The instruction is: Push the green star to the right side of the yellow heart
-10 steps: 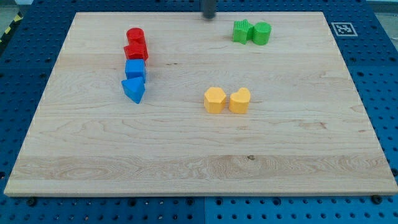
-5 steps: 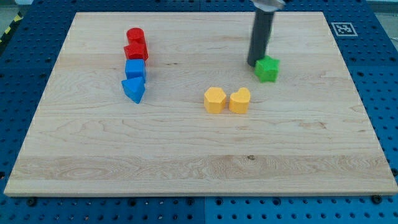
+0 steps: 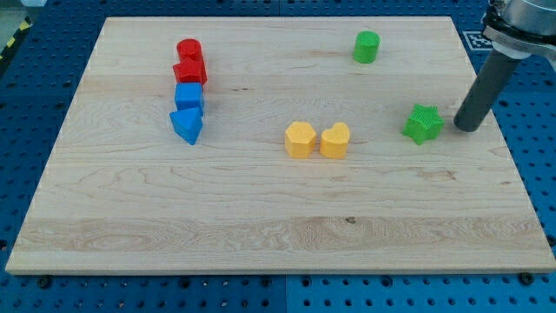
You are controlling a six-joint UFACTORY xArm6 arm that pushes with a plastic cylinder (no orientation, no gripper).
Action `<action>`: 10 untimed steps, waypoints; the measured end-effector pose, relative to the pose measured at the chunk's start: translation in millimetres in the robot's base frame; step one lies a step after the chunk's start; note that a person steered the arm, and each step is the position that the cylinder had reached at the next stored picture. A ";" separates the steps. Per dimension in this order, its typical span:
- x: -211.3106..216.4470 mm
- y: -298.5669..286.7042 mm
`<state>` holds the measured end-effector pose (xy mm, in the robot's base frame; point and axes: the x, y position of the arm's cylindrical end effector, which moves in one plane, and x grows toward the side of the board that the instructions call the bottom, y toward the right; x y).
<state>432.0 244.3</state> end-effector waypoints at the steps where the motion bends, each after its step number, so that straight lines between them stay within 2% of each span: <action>1: 0.0 -22.5; 3: 0.0 -69.4; 4: -2.5 -73.4; 5: -28.1 -67.5; 7: -31.0 -123.3; 10: -20.7 -103.2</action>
<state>411.3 141.0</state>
